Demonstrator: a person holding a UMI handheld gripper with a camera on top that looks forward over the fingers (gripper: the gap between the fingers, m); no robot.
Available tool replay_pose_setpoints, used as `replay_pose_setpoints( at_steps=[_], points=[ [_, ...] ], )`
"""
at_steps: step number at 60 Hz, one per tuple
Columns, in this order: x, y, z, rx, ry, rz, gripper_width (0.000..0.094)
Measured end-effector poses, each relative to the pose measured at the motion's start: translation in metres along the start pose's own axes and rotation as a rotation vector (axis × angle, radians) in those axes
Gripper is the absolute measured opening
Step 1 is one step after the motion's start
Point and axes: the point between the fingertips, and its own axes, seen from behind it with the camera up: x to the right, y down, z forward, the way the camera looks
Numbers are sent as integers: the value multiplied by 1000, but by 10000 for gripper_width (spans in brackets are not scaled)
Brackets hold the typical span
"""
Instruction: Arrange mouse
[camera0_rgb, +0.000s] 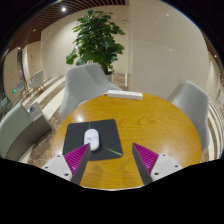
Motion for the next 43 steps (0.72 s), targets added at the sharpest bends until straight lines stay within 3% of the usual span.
replay_pose_setpoints(
  at_steps=[21, 43],
  points=[
    [80, 89, -157, -76, 83, 31, 860],
    [123, 131, -200, -77, 130, 36, 863]
  ],
)
